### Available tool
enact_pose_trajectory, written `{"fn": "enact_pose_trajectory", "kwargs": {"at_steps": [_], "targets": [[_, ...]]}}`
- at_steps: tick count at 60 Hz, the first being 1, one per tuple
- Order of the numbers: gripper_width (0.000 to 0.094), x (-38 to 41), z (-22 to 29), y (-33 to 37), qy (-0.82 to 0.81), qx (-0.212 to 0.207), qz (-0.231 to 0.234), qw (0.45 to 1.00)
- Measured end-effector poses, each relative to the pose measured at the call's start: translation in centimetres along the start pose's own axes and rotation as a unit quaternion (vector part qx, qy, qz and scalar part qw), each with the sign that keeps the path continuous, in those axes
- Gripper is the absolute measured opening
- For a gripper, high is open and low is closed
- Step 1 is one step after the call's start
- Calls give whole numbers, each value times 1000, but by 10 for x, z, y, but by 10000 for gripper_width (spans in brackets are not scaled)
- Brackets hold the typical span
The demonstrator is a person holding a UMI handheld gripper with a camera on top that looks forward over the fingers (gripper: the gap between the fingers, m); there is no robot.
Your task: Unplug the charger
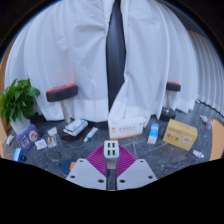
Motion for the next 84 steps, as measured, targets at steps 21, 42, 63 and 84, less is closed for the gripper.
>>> {"fn": "enact_pose_trajectory", "kwargs": {"at_steps": [21,42,63,84], "targets": [[353,-71,-102,-27,-61,104,30,992],[848,-121,-78,24,32,107,-22,994],[850,-80,-51,211,68,99,-39,992],[852,-29,-47,355,64,85,-53,993]]}}
Point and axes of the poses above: the point between the fingertips, and its own axes, seen from behind it with the camera up: x to the left, z up, y backward, against the way the camera looks, the point moved 4 cm from there along y, backward, against the way the camera looks, and after that the axes turned 6 degrees about -x, right-handed, at the moved point
